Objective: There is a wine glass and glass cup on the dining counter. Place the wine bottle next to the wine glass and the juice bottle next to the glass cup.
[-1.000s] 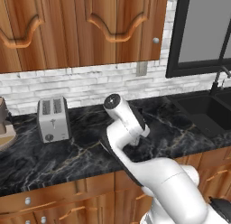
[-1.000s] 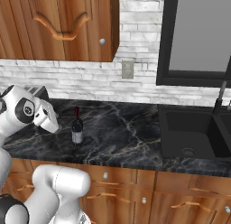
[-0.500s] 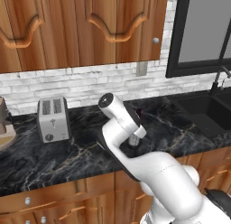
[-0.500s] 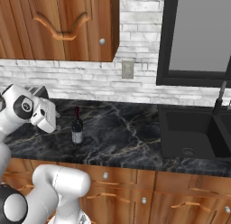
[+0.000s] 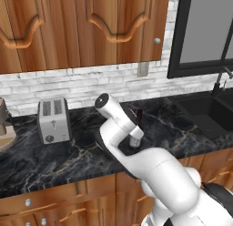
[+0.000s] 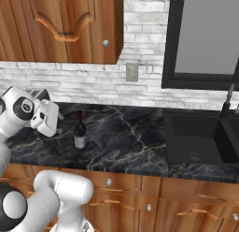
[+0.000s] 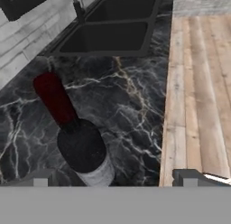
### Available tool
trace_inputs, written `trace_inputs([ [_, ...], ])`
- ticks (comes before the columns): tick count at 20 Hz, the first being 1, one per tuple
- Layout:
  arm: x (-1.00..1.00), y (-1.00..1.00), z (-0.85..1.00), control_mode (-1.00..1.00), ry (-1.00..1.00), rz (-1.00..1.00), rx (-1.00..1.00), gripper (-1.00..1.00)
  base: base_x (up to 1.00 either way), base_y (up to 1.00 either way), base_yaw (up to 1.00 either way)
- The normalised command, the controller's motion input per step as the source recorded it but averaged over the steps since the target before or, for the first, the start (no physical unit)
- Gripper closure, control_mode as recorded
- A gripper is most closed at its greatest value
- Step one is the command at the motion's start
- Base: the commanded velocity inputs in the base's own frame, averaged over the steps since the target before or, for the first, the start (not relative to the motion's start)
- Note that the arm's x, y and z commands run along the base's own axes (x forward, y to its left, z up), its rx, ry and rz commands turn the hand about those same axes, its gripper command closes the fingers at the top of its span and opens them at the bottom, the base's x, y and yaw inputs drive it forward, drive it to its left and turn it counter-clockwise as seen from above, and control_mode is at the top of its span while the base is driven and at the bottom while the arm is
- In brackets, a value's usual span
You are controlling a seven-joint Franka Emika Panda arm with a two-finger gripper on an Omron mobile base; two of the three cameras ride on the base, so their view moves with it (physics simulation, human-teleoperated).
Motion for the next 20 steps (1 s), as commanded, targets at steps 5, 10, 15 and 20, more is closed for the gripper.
trace_inputs([
  [5, 0.13, 0.0, -0.12, -1.0, -0.11, -0.07, -0.09, -1.0, 0.0, 0.0, 0.0],
  [10, 0.14, -0.06, -0.11, -1.0, -0.06, -0.02, -0.03, -1.0, 0.0, 0.0, 0.0],
  [15, 0.19, -0.1, -0.07, -1.0, 0.0, 0.0, 0.0, -1.0, 0.0, 0.0, 0.0],
  [20, 0.23, -0.15, -0.04, -1.0, 0.0, 0.0, 0.0, -1.0, 0.0, 0.0, 0.0],
])
